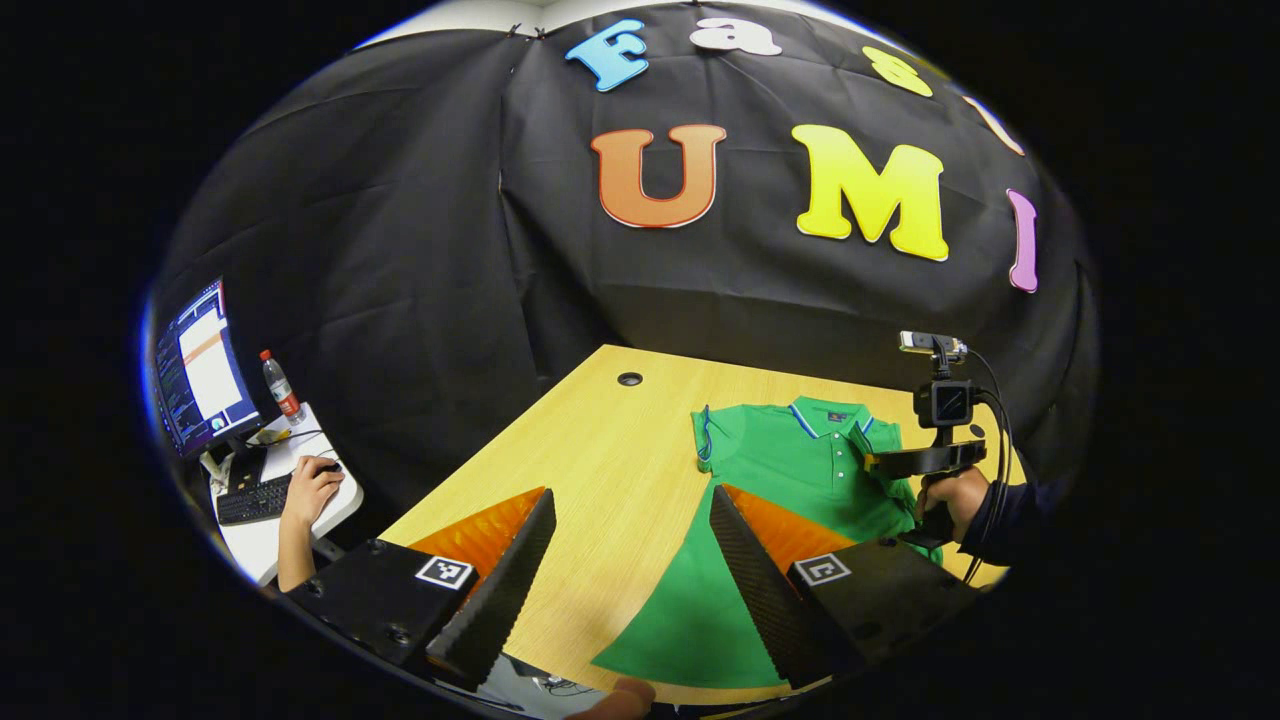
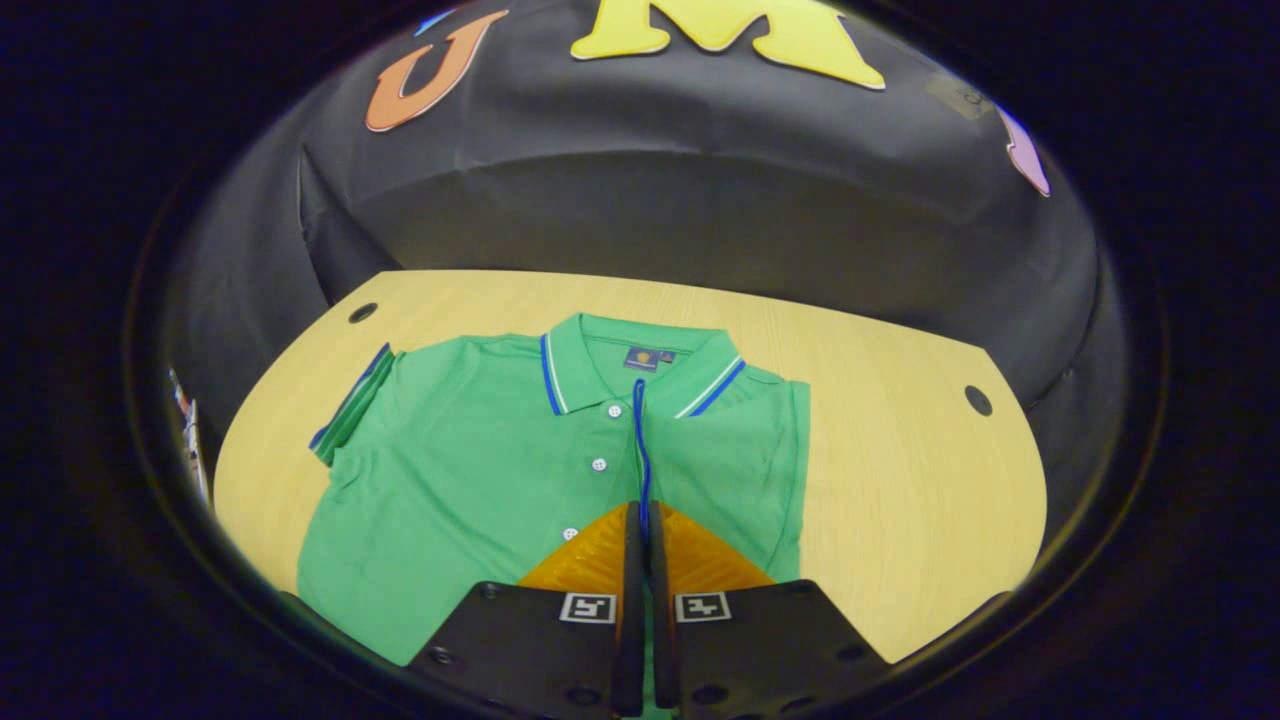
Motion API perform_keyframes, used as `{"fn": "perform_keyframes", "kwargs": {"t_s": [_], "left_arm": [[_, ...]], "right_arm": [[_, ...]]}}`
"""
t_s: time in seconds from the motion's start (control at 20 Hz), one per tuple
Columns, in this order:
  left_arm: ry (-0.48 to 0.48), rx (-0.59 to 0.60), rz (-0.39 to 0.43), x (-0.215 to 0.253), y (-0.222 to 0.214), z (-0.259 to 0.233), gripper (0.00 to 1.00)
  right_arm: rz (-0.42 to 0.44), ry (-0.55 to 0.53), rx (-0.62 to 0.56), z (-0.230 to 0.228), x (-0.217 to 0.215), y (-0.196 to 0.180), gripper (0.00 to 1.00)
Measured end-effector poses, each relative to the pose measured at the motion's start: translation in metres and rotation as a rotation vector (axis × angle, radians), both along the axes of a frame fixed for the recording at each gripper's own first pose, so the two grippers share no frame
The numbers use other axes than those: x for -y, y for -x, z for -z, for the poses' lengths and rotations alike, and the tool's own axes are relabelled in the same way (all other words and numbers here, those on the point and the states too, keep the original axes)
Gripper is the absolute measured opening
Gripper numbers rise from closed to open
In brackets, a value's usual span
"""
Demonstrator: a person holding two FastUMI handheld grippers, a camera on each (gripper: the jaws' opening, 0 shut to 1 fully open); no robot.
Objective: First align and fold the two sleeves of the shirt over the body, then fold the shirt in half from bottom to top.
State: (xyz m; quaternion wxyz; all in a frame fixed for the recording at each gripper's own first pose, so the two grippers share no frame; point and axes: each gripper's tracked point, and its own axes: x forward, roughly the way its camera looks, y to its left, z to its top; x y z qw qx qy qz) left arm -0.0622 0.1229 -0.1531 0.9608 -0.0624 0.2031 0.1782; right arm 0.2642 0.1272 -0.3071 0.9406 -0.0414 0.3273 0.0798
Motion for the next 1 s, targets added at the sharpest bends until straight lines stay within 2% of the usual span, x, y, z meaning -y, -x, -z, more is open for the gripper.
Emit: {"fn": "perform_keyframes", "kwargs": {"t_s": [0.05,0.1,0.15,0.2,0.35,0.4,0.5,0.6,0.7,0.75,0.8,0.9,1.0], "left_arm": [[0.001,0.002,0.007,-0.002,-0.004,0.003,1.0],[-0.002,0.003,0.017,-0.005,-0.009,0.005,1.0],[-0.004,-0.001,0.027,-0.008,-0.017,0.009,1.0],[-0.005,-0.006,0.04,-0.011,-0.026,0.013,1.0],[-0.009,0.004,0.104,-0.013,-0.07,0.023,1.0],[-0.016,0.008,0.125,-0.016,-0.089,0.027,1.0],[-0.004,0.003,0.162,-0.014,-0.125,0.038,1.0],[0.014,-0.014,0.191,-0.01,-0.156,0.049,1.0],[0.005,-0.045,0.198,-0.01,-0.184,0.063,1.0],[0.009,-0.06,0.205,-0.007,-0.195,0.07,1.0],[0.014,-0.075,0.213,-0.005,-0.207,0.077,1.0],[0.018,-0.108,0.209,-0.005,-0.232,0.096,1.0],[0.06,-0.143,0.203,-0.001,-0.252,0.115,1.0]], "right_arm": [[-0.004,-0.004,0.009,-0.005,0.0,0.003,0.08],[-0.004,-0.002,0.019,-0.011,0.001,0.006,0.2],[-0.003,-0.008,0.028,-0.02,0.001,0.01,0.25],[-0.008,-0.033,0.035,-0.029,-0.001,0.019,0.25],[0.019,-0.101,0.069,-0.065,0.009,0.049,0.78],[0.042,-0.119,0.085,-0.076,0.016,0.059,0.89],[0.08,-0.125,0.12,-0.098,0.036,0.078,0.94],[0.099,-0.11,0.149,-0.116,0.055,0.101,0.93],[0.115,-0.108,0.171,-0.133,0.07,0.122,0.96],[0.128,-0.11,0.178,-0.141,0.078,0.133,0.93],[0.146,-0.117,0.186,-0.149,0.086,0.146,0.96],[0.171,-0.127,0.184,-0.162,0.099,0.172,0.93],[0.201,-0.115,0.187,-0.17,0.113,0.194,0.96]]}}
